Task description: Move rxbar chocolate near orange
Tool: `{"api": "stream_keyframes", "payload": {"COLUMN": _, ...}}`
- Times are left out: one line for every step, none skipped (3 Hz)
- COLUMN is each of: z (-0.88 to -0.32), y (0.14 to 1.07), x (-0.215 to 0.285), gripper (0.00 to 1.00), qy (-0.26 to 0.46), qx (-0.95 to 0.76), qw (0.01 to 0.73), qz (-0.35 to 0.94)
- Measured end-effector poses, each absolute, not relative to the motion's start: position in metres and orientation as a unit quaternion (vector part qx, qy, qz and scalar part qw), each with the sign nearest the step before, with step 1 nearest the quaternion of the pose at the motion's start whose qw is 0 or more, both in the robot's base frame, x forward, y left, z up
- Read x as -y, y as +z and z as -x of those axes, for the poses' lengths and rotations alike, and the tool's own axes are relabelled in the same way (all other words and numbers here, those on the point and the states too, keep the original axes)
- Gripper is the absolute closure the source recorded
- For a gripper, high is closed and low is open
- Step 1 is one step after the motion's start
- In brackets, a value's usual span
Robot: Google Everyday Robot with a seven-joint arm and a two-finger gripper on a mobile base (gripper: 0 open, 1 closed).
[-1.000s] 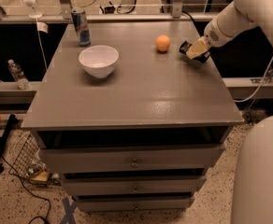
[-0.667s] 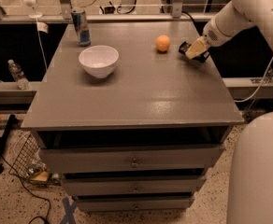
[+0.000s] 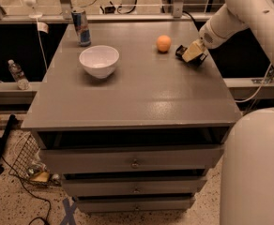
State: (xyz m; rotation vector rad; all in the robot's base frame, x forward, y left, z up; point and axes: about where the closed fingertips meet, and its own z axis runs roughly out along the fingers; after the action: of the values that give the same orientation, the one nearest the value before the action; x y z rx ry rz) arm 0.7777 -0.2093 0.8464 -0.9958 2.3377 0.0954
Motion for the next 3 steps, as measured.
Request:
{"api": "stream_keyframes", "payload": {"z": -0.7803, "y": 0.8380, "x": 0.2043, "gripper": 1.00, "qy": 0.042, "qx": -0.879, "qw": 0.288, "qz": 0.377}}
{"api": "stream_keyframes", "payload": {"z": -0.7810, "y": 0.8342, "x": 0.2023, "gripper": 0.85, "qy": 0.044, "qx": -0.880, "qw": 0.286, "qz": 0.378}}
{"api": "stream_keyframes", "payload": {"z": -0.7816, "y": 0.8305, "x": 0.2003, "gripper": 0.61, "qy": 0.045, "qx": -0.880, "qw": 0.283, "qz": 0.379}}
